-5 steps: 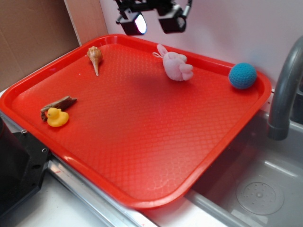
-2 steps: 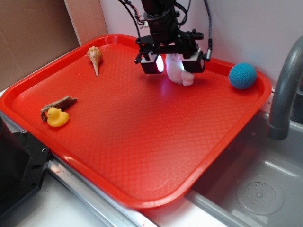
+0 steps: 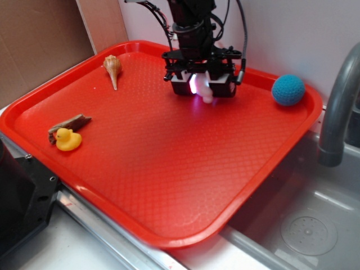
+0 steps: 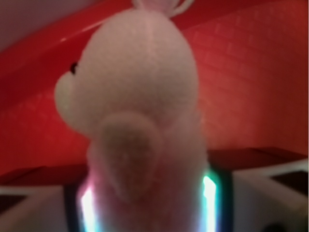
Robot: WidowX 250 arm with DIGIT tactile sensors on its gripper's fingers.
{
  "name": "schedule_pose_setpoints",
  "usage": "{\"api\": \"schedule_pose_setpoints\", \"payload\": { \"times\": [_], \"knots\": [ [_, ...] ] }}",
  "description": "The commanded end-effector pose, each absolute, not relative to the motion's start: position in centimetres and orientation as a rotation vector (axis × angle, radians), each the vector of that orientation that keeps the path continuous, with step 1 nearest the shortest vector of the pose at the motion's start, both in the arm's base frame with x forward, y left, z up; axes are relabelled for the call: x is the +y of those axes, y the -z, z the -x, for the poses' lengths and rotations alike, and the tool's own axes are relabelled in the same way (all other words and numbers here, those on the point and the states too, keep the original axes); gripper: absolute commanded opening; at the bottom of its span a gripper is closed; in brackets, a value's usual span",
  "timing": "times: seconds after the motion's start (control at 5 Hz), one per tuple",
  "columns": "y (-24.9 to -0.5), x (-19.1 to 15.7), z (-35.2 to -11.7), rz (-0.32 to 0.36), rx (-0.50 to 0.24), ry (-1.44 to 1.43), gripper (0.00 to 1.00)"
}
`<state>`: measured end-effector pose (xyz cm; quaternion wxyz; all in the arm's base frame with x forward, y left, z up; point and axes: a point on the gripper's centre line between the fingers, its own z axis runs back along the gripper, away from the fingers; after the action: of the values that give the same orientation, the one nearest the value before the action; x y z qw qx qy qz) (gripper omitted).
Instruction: Grab the pink bunny.
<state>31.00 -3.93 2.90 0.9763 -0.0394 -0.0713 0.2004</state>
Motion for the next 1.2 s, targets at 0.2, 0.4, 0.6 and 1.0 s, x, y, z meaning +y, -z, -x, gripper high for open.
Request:
{"api": "schedule_pose_setpoints", "payload": {
  "times": [0.2, 0.4, 0.6, 1.0],
  "knots": [
    [-17.2, 0.7, -24.7, 0.134, -0.140, -0.058, 0.00],
    [-21.5, 2.1, -22.0, 0.129, -0.132, -0.050, 0.00],
    [-23.2, 2.8, -20.5, 0.170, -0.110, -0.058, 0.00],
    [-23.3, 2.8, -21.3, 0.077, -0.171, -0.147, 0.00]
  ]
}}
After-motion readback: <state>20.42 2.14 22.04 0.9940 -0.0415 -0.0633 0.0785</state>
